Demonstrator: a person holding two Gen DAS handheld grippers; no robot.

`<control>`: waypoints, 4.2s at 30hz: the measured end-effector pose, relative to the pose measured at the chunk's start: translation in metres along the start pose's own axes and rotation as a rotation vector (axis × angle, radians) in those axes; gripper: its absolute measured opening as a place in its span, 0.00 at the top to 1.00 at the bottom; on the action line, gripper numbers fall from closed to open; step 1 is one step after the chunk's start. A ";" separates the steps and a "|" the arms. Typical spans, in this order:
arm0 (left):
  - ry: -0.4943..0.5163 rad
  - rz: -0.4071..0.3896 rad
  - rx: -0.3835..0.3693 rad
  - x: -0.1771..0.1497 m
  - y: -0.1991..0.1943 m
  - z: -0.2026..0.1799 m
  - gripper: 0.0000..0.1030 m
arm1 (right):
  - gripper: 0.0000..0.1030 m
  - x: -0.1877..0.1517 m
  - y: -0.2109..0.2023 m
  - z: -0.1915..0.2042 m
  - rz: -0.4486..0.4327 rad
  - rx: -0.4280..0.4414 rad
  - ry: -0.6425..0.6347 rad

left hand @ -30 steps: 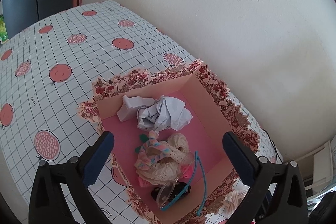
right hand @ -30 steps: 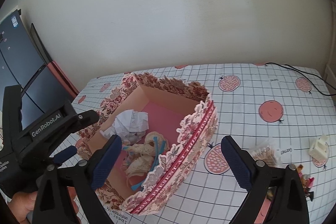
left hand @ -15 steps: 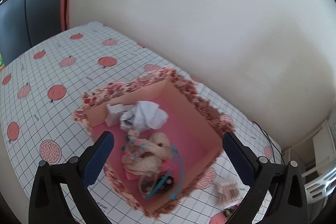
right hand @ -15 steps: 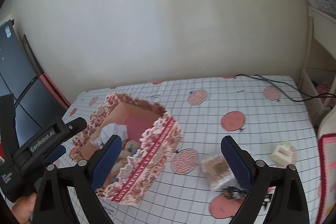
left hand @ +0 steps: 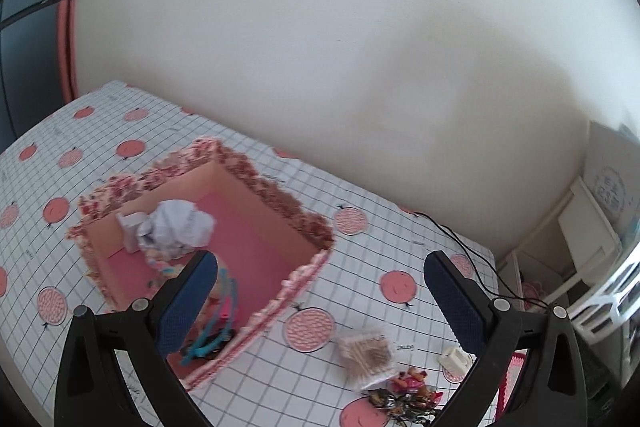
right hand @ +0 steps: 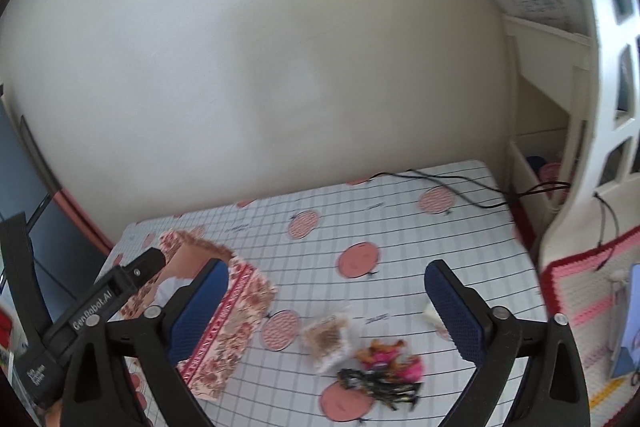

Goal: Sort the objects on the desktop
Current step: 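Move both open tools away from the box toward the remaining items, then grasp cotton swab pack with left tool while right tool grasps white claw clip, then lift and carry the swab pack and claw clip over the pink box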

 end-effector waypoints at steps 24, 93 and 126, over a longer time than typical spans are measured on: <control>-0.022 0.287 -0.070 -0.086 0.122 -0.018 0.00 | 0.02 -0.058 0.118 -0.093 0.279 -0.200 0.116; -0.144 0.431 -0.066 -0.121 0.150 0.006 0.53 | 0.47 -0.070 0.132 -0.071 0.211 -0.220 0.150; -0.186 -0.006 -0.164 0.005 -0.006 0.045 0.53 | 0.47 -0.017 0.013 0.056 -0.105 0.057 0.039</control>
Point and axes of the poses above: each gripper's, at about its wrist camera, not at the fingertips, and y roughly the way its jaws point, z to its left, x to its top, the point moved 2 cm from there along y, roughly the way its jaws point, and after that the axes turned 14 degrees about -x, right-handed, at the moved point
